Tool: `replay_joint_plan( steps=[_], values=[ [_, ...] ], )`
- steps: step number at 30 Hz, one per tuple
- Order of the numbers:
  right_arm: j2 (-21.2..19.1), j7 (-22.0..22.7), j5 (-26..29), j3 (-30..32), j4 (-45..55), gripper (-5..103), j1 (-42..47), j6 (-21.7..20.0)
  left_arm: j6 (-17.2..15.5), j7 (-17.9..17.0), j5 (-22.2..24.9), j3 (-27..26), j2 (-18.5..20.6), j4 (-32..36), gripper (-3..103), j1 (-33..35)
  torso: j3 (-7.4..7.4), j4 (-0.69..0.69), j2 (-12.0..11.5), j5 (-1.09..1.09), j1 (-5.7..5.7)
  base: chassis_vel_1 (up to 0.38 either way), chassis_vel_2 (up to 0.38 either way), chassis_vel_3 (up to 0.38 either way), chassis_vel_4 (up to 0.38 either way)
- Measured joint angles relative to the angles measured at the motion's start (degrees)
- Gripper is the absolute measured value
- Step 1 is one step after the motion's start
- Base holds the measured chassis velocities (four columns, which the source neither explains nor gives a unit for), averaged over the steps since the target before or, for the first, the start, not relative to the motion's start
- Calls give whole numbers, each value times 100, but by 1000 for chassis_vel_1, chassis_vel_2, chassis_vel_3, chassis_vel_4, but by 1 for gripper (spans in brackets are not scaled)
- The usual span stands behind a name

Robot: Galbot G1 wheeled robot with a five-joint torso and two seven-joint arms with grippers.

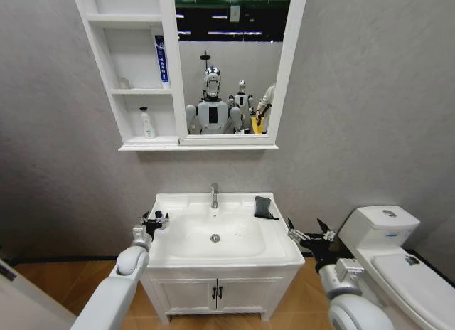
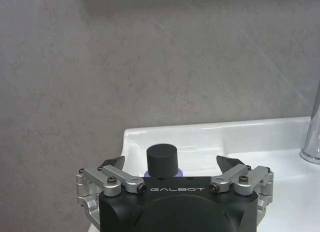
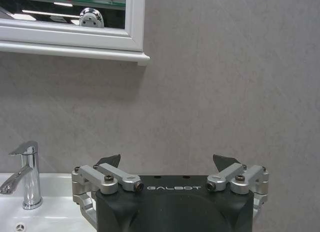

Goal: Move facial cleanser and shampoo from washbasin to cabinet, then wipe washbasin with towel.

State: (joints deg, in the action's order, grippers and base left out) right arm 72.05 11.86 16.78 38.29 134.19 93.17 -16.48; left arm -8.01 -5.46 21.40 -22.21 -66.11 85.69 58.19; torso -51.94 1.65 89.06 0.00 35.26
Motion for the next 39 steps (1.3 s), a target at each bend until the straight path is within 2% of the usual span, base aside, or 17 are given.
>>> replay_joint_plan(
  steps=[8,11,15,21,30,31,32,34,36,39],
  values=[
    [20,0,1,-7,-42,100,-22,5,163,129,-40,3,-118,-507,100,-204,0,-1,0,-1,0,0,0,0,0],
    [38,0,-8,-13,-56,100,-20,8,322,175,-29,26,-165,-727,100,-336,0,-1,0,0,0,0,0,0,0],
    [49,0,-21,-23,-61,100,-2,9,710,179,17,79,-267,-1139,100,-524,0,0,0,-1,0,0,0,0,0],
    [16,0,-16,-6,-114,100,-69,9,1035,187,40,90,-322,-1391,100,-563,0,0,-1,-1,0,0,0,0,0],
    [46,3,-38,-23,-143,100,-55,9,1329,231,87,97,-334,-1720,101,-671,0,1,-1,2,0,0,0,0,0],
    [54,6,-40,-21,-143,100,-50,8,1364,266,89,109,-339,-1733,97,-671,0,1,0,3,0,0,0,0,0],
    [54,6,-40,-21,-143,100,-50,8,1364,266,89,109,-339,-1733,97,-671,0,1,0,3,0,0,0,0,0],
    [68,7,-45,-22,-146,100,-49,6,1383,286,88,124,-340,-1730,86,-654,1,2,0,4,0,0,0,0,0],
    [74,7,-47,-25,-149,100,-52,5,1384,291,89,127,-340,-1719,86,-637,1,3,1,4,-1,0,0,0,0],
    [80,7,-53,-37,-165,100,-66,0,1384,303,88,127,-337,-1689,70,-596,2,3,1,3,-1,0,0,0,0]
  ],
)
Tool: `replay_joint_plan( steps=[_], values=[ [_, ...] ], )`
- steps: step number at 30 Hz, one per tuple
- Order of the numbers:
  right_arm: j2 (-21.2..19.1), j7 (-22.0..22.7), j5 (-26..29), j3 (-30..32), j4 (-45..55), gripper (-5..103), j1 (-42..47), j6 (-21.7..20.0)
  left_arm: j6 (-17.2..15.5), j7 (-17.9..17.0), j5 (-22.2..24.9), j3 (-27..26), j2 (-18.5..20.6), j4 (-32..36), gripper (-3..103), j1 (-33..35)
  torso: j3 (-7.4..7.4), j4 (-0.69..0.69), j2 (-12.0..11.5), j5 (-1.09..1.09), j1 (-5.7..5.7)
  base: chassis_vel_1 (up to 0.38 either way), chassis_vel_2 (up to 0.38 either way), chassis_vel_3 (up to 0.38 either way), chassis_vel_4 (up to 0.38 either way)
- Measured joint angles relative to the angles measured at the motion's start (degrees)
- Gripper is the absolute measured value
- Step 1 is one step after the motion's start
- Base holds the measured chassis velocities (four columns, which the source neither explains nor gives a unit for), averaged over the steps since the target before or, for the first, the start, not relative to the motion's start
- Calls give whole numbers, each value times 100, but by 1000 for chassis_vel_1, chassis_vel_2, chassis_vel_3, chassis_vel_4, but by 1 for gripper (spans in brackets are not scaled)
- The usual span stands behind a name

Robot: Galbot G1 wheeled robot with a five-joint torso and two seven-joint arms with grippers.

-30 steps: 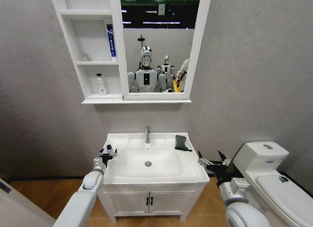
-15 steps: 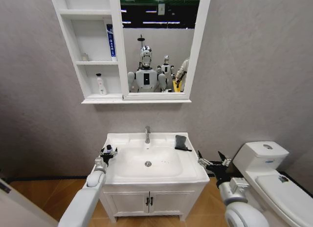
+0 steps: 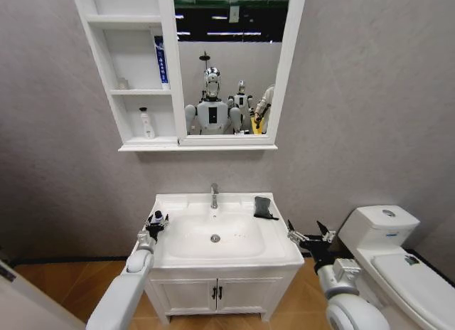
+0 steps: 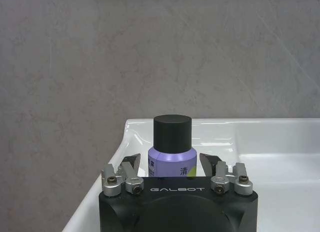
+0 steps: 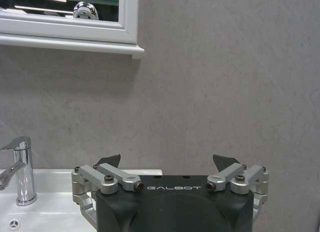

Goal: Move facial cleanser and shampoo from washbasin to cabinet, then wipe washbasin with towel.

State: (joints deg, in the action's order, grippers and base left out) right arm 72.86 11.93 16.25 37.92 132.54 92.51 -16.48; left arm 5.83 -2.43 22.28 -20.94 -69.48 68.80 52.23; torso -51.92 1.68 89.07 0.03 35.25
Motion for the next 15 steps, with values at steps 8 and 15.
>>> replay_joint_plan(
  steps=[8,15],
  values=[
    [-25,0,-2,-8,-35,100,-36,-2,-138,77,-7,-94,48,250,43,162,-3,-6,-2,-7,1,0,0,0,0],
    [-21,0,-4,-18,-49,100,-47,-3,-750,-30,-128,-179,267,1543,43,452,-3,-4,-3,-7,1,0,0,0,0]
  ],
)
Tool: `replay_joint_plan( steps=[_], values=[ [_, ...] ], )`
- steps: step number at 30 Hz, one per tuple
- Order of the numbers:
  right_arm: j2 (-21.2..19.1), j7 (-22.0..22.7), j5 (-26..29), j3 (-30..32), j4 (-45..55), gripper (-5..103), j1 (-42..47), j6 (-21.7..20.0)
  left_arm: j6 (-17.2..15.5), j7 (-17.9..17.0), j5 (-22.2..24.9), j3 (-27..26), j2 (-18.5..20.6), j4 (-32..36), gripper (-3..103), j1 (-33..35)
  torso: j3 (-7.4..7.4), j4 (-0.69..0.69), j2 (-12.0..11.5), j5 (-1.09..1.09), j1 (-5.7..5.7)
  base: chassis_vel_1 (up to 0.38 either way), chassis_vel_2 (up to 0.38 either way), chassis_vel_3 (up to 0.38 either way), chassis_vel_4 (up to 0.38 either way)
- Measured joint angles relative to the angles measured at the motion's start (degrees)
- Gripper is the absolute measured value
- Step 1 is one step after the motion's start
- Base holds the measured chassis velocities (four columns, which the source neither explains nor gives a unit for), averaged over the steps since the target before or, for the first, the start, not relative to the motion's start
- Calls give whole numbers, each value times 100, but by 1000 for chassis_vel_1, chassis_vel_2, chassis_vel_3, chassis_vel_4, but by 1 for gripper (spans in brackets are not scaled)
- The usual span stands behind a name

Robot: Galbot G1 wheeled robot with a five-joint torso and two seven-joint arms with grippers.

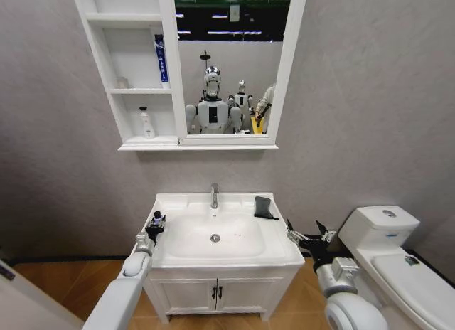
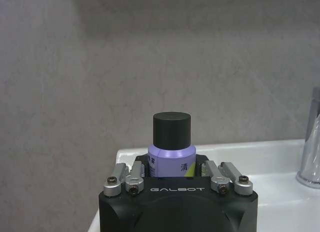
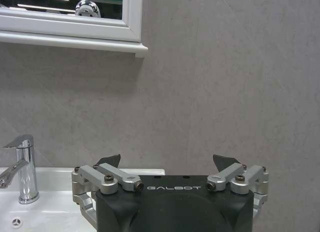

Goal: Move facial cleanser and shampoo from washbasin to cabinet, then wipe washbasin with towel.

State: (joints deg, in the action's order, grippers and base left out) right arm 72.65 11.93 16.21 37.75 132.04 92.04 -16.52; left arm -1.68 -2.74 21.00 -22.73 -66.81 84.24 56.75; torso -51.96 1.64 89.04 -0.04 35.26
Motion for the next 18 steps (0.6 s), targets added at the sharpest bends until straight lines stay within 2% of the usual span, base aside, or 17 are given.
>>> replay_joint_plan(
  steps=[1,4,5,6,7,8,10,11,12,13,14,16,17,18],
  values=[
    [0,0,0,0,0,100,0,0,0,0,0,0,0,0,43,0,0,0,0,0,0,0,0,0,0],
    [5,-4,0,-2,-4,100,-11,0,-914,-619,336,57,408,1274,43,65,1,0,0,3,0,0,0,0,0],
    [5,-4,0,-2,-4,100,-11,0,-914,-619,336,57,408,1274,43,65,1,0,0,3,0,0,0,0,0],
    [8,-7,0,-17,-7,100,-18,0,-1161,-877,523,107,554,1656,43,12,1,-2,0,2,0,0,0,0,0],
    [8,-7,0,-17,-7,100,-18,0,-1161,-877,523,107,554,1656,43,12,1,-2,0,2,0,0,0,0,0],
    [14,-10,0,-39,-8,100,-32,0,-1606,-1303,1014,218,879,2238,43,-236,2,-1,1,4,0,0,0,0,0],
    [16,-16,-7,-71,-10,100,-43,0,-2080,-1624,1745,373,1314,2597,43,-707,1,-1,1,2,-1,0,0,0,0],
    [16,-16,-7,-71,-10,100,-43,0,-2080,-1624,1745,373,1314,2597,43,-707,1,-1,1,2,-1,0,0,0,0],
    [15,-20,-9,-85,-10,100,-51,1,-2326,-1748,2078,444,1531,2682,43,-1055,1,0,1,2,0,0,0,0,0],
    [15,-24,-9,-102,-10,100,-57,1,-2684,-1883,2635,555,1837,2713,43,-1631,2,2,1,7,0,0,0,0,0],
    [15,-24,-9,-102,-10,100,-57,1,-2684,-1883,2635,555,1837,2713,43,-1631,2,2,1,7,0,0,0,0,0],
    [1,-28,-2,-107,-10,100,-71,1,-3087,-1985,3354,850,2173,2502,43,-2649,1,0,0,-1,0,0,0,0,0],
    [1,-28,-2,-107,-10,100,-71,1,-3087,-1985,3354,850,2173,2502,43,-2649,1,0,0,-1,0,0,0,0,0],
    [-15,-30,12,-102,-9,100,-78,1,-3197,-1995,3663,1123,2289,2235,43,-3332,2,0,1,8,0,0,0,0,0]
  ],
)
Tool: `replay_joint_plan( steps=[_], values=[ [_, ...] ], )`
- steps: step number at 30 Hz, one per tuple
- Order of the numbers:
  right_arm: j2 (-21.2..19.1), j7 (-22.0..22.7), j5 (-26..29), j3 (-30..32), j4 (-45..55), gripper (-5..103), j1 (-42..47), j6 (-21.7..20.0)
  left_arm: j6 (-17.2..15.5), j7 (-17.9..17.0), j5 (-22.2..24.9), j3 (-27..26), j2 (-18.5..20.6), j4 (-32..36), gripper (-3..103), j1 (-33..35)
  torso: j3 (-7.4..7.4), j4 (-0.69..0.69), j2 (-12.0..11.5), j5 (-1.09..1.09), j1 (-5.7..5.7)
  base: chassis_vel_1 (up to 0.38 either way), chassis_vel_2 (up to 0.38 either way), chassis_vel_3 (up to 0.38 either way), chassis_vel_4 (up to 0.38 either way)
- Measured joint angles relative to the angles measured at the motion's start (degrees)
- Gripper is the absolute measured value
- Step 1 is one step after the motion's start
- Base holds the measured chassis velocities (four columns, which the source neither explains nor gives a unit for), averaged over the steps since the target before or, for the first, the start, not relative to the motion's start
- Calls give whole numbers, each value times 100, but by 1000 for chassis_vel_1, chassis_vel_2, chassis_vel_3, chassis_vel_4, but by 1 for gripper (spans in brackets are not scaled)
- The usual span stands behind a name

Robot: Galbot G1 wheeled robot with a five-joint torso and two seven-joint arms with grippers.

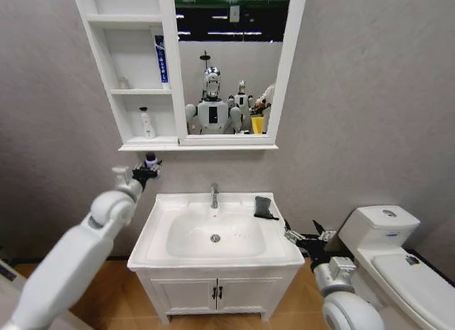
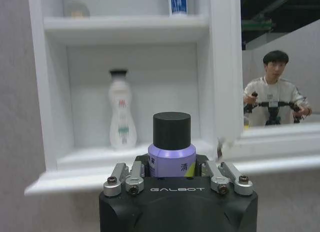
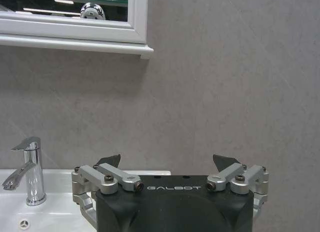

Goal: Move facial cleanser and shampoo from washbasin to cabinet, then wipe washbasin with towel.

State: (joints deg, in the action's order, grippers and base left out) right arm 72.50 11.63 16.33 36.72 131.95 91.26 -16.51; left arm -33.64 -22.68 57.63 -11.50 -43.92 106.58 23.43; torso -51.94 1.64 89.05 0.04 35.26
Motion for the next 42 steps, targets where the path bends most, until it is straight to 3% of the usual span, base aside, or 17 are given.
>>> replay_joint_plan(
  steps=[1,4,5,9,14,16,24,31,42],
  values=[
    [0,0,0,0,0,100,0,0,0,0,0,0,0,0,43,0,0,0,0,0,0,0,0,0,0],
    [-24,0,40,35,3,100,-10,0,-27,140,171,663,18,-790,43,-1135,-1,1,0,-7,1,0,0,0,0],
    [-24,0,40,35,3,100,-10,0,-27,140,171,663,18,-790,43,-1135,-1,1,0,-7,1,0,0,0,0],
    [-28,-1,72,68,2,100,-10,0,76,334,248,1233,-277,-1571,43,-2028,-1,0,0,-6,1,0,0,0,0],
    [-54,-2,119,68,-39,100,-27,-1,273,688,-30,1597,-659,-2457,43,-2744,-1,4,0,-2,1,0,0,0,0],
    [-108,-2,257,72,-85,100,-63,-23,313,989,-277,1688,-758,-2911,43,-2994,-1,2,0,-2,1,0,0,0,0],
    [-213,10,489,101,-116,100,-99,-71,242,1294,-484,1746,-808,-3399,43,-3112,-1,-1,0,-5,1,0,0,0,0],
    [-239,20,497,72,-129,100,-132,-91,-42,1280,14,1752,-974,-3452,43,-3108,0,1,0,-3,0,0,0,0,0],
    [-274,37,510,154,-72,100,-27,-87,175,1317,-126,1742,-1347,-3984,43,-3072,0,2,0,-4,0,0,0,0,0]
  ],
)
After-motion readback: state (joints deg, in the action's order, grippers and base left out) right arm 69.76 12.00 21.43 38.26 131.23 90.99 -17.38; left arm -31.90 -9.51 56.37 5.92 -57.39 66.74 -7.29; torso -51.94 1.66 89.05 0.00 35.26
